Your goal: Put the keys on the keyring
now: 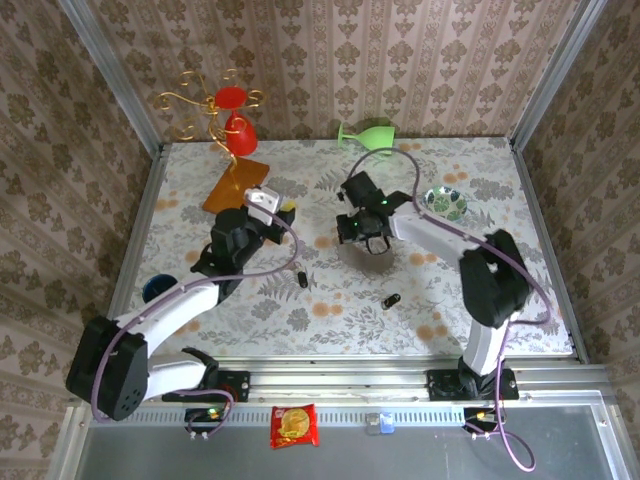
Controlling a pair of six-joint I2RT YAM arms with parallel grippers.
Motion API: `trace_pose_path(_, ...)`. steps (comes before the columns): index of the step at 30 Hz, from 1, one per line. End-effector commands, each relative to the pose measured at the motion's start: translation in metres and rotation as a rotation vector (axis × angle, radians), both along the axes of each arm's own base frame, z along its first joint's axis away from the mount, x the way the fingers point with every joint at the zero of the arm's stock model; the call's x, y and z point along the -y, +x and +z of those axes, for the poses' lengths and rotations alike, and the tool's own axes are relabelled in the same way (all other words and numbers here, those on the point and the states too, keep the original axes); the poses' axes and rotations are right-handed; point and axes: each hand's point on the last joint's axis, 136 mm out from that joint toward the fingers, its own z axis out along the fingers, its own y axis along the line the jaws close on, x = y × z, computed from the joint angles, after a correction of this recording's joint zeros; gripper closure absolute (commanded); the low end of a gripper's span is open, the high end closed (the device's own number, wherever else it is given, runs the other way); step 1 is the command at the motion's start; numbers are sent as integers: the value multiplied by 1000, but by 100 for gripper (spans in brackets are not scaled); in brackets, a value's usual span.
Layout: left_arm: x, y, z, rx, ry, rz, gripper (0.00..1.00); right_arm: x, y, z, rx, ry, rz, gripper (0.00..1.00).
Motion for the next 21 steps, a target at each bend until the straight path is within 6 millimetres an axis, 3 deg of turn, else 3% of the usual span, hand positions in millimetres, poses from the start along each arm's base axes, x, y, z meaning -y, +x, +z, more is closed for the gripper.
trace_pose_path(1,5,-9,36,45,28,-100,56,-11,6,63,232,45,145,100)
trace_pose_path(6,1,-14,67,65,94,-179,56,-23,-6,116,439,132,303,100)
trace_pose_path(11,9,-26,88,84,155,-299,57,-32,-20,142,592,221,435,100)
trace_pose_path(18,27,-53,79,66,218,-521,58,-41,-41,162,743,319,597,100)
trace_pose_path(21,35,-68,72,72,208,-628,61,-47,-56,160,798,343,703,100)
